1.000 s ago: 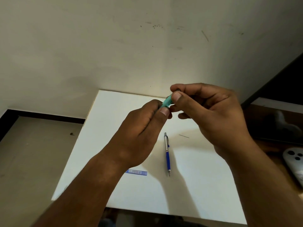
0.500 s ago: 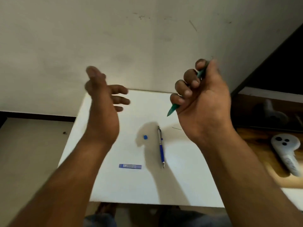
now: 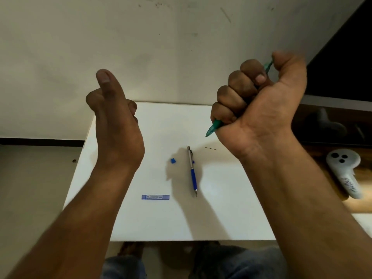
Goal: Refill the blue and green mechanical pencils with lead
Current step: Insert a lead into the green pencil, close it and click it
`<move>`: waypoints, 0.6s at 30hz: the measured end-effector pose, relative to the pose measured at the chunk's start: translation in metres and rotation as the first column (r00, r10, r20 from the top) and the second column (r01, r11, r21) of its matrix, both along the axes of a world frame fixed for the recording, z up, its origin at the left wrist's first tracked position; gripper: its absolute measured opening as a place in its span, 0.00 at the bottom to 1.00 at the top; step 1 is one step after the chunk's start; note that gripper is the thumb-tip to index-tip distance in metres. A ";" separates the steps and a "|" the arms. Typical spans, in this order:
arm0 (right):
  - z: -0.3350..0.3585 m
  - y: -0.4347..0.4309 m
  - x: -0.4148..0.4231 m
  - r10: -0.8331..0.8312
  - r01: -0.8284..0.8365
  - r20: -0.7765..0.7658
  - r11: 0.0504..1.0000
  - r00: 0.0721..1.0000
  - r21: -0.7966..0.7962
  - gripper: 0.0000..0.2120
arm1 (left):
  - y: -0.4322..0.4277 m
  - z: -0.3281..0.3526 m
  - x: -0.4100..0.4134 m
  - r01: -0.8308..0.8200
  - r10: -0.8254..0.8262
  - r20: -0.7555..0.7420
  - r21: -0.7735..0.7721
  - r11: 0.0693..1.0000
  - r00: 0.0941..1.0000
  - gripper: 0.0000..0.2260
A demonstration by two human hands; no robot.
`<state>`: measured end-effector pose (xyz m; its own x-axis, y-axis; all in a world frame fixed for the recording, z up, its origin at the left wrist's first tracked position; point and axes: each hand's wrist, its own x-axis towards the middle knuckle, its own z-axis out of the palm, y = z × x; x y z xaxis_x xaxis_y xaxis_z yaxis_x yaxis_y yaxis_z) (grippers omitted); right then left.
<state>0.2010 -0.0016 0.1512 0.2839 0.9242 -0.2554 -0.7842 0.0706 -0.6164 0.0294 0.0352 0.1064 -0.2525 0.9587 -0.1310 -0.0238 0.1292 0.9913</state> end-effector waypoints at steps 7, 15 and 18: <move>0.014 -0.002 -0.007 0.042 -0.044 0.041 0.998 0.998 0.047 0.24 | 0.001 0.001 0.003 -0.005 0.005 0.023 -0.004 1.000 1.000 0.24; 0.025 -0.007 -0.013 0.037 -0.045 0.110 0.996 0.993 0.074 0.24 | 0.001 0.001 0.001 -0.006 0.006 0.036 0.002 1.000 0.999 0.24; 0.029 -0.009 -0.014 0.028 -0.040 0.167 0.997 0.986 0.067 0.22 | 0.000 0.001 0.001 -0.002 0.002 0.019 -0.002 1.000 1.000 0.24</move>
<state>0.1874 -0.0108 0.1803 0.2849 0.9481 -0.1415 -0.6741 0.0932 -0.7327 0.0305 0.0354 0.1073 -0.2515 0.9580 -0.1377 -0.0425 0.1312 0.9904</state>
